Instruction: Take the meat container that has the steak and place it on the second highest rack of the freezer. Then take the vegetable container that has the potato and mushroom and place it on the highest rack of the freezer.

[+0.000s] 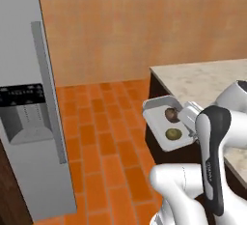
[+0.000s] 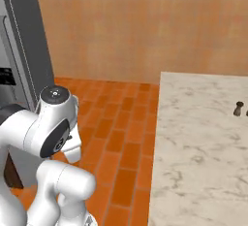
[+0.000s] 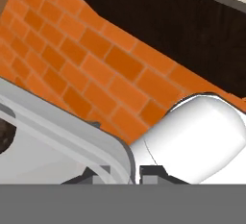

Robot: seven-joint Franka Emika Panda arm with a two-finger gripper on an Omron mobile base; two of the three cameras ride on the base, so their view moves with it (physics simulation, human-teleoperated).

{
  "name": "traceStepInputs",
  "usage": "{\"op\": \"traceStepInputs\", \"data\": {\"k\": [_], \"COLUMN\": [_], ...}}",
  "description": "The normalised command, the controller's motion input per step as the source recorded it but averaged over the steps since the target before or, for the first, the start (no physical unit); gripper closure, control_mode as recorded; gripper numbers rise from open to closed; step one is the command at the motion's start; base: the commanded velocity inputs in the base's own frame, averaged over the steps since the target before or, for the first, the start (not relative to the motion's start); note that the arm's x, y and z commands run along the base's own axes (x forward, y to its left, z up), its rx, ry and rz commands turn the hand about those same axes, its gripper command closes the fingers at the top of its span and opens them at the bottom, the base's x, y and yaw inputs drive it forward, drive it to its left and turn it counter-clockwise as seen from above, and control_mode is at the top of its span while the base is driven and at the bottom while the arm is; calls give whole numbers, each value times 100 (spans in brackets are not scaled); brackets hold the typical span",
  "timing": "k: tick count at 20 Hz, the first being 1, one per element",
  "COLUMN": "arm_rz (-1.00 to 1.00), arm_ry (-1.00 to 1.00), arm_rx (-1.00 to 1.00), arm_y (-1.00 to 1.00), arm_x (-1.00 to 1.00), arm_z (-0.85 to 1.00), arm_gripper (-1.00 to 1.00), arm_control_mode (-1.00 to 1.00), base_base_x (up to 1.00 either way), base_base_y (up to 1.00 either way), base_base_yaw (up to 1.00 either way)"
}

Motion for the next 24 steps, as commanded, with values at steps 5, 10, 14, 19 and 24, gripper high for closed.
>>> {"op": "traceStepInputs", "data": {"k": [5, 10, 14, 19, 24], "arm_rz": [0, 0, 0, 0, 0], "arm_ry": [0, 0, 0, 0, 0], "arm_rx": [0, 0, 0, 0, 0], "arm_y": [0, 0, 0, 0, 0], "arm_x": [0, 0, 0, 0, 0], "arm_z": [0, 0, 0, 0, 0], "arm_gripper": [100, 100, 100, 100, 100], "arm_control_mode": [100, 100, 100, 100, 100], "base_base_x": [100, 100, 100, 100, 100], "base_base_y": [-23, -4, -16, -23, -27], "base_base_yaw": [-1, 0, 0, 5, 34]}}
